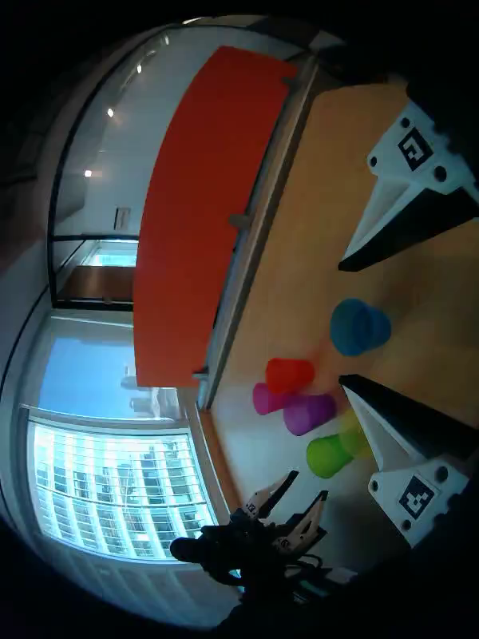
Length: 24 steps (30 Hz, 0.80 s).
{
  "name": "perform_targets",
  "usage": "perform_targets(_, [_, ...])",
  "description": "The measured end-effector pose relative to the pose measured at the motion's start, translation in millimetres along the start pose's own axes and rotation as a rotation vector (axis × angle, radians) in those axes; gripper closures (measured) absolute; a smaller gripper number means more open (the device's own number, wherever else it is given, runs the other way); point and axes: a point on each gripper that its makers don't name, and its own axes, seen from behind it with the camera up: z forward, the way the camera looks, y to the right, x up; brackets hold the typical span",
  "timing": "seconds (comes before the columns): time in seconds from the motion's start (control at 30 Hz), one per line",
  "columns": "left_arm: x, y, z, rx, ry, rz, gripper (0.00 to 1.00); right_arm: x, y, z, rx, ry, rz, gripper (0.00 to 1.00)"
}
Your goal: Pour water
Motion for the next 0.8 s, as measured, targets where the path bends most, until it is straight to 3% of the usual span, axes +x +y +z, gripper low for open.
perform_targets(0.8, [-12, 4.1, 49.9, -0.032, -0.090, 0.016, 0.10, 1, 0, 15.3, 0.014, -0.013, -0.007, 0.00])
